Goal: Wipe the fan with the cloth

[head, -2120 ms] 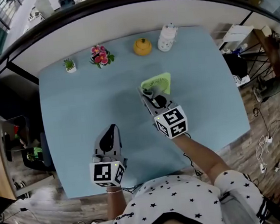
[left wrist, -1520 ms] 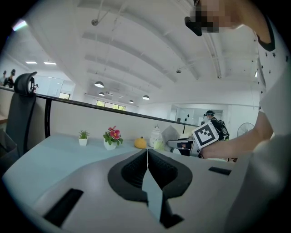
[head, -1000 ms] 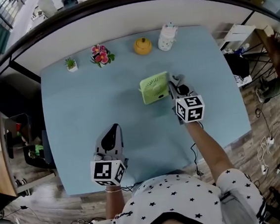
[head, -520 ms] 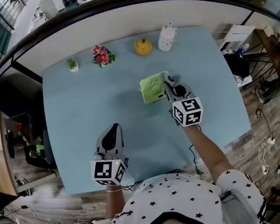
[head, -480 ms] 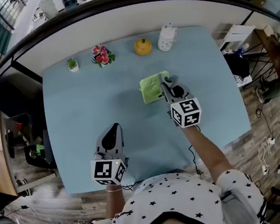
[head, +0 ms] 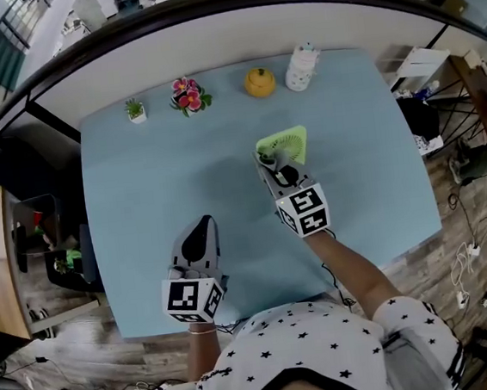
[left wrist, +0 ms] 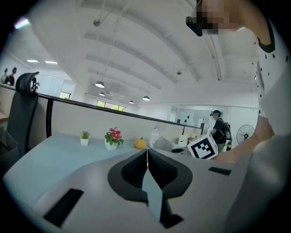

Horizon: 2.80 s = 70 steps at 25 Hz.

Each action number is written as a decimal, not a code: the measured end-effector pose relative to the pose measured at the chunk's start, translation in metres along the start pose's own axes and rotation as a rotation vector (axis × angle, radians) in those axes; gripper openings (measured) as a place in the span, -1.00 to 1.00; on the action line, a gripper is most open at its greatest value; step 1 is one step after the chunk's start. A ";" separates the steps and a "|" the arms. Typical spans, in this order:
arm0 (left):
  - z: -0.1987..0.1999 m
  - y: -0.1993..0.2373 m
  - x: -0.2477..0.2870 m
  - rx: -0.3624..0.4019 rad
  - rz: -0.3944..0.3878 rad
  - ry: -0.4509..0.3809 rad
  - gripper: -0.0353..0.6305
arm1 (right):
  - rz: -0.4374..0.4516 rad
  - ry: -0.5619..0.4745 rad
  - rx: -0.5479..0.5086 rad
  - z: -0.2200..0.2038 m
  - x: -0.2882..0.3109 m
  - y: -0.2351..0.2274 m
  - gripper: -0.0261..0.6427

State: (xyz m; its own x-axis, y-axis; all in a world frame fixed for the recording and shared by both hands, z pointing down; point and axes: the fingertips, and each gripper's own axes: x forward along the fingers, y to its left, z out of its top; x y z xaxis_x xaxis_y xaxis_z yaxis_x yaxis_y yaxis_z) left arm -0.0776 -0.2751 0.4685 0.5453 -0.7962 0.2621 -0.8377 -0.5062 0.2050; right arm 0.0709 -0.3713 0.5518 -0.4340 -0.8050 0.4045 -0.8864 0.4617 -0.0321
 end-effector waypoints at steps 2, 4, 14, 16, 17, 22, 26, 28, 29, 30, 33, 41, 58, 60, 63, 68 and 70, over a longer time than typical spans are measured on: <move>-0.001 0.003 0.001 0.005 -0.003 0.004 -0.80 | -0.013 0.013 -0.001 -0.004 0.004 -0.001 -0.78; -0.001 0.007 0.003 -0.001 -0.007 0.006 -0.80 | -0.027 0.023 -0.001 -0.005 0.005 -0.003 -0.78; -0.012 0.016 0.022 0.001 -0.044 0.033 -0.80 | -0.130 0.049 0.009 -0.012 -0.010 -0.045 -0.78; -0.013 0.015 0.024 0.000 -0.044 0.036 -0.80 | -0.155 0.057 0.015 -0.015 -0.016 -0.059 -0.78; -0.012 0.014 0.024 -0.001 -0.037 0.036 -0.80 | -0.166 0.060 0.024 -0.017 -0.019 -0.067 -0.78; -0.005 0.005 0.019 0.016 0.029 0.027 -0.80 | -0.199 0.054 0.067 -0.023 -0.031 -0.105 -0.78; 0.000 -0.007 0.013 0.023 0.082 0.022 -0.80 | -0.194 0.063 0.080 -0.031 -0.034 -0.125 -0.78; 0.002 -0.012 0.011 0.025 0.102 0.017 -0.80 | -0.177 0.062 0.087 -0.033 -0.033 -0.126 -0.78; 0.004 -0.016 0.011 0.027 0.108 0.015 -0.80 | -0.168 0.062 0.089 -0.034 -0.032 -0.127 -0.78; 0.004 -0.019 0.011 0.029 0.114 0.013 -0.80 | -0.159 0.060 0.089 -0.034 -0.032 -0.127 -0.78; 0.004 -0.026 0.010 0.029 0.133 0.013 -0.80 | -0.141 0.041 0.093 -0.029 -0.033 -0.127 -0.78; 0.009 -0.036 0.000 0.047 0.164 0.004 -0.80 | 0.056 -0.035 -0.046 -0.002 -0.025 -0.040 -0.78; 0.001 -0.028 -0.039 0.025 0.252 0.029 -0.80 | 0.074 0.043 -0.059 -0.033 0.005 -0.021 -0.78; 0.001 -0.031 -0.035 0.030 0.242 0.031 -0.80 | 0.051 0.038 -0.049 -0.032 0.000 -0.033 -0.78; 0.002 -0.036 -0.028 0.039 0.225 0.032 -0.80 | 0.003 0.035 -0.029 -0.033 -0.008 -0.058 -0.78; 0.006 -0.045 -0.018 0.054 0.191 0.036 -0.80 | -0.095 0.047 0.009 -0.042 -0.024 -0.104 -0.78; 0.007 -0.048 -0.015 0.059 0.180 0.039 -0.80 | -0.121 0.071 0.009 -0.048 -0.027 -0.115 -0.78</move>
State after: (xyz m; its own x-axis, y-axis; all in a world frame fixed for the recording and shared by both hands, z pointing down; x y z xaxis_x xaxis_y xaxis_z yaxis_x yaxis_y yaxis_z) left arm -0.0457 -0.2409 0.4483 0.3865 -0.8629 0.3257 -0.9215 -0.3763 0.0964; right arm 0.1920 -0.3847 0.5885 -0.3119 -0.8260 0.4696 -0.9330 0.3597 0.0130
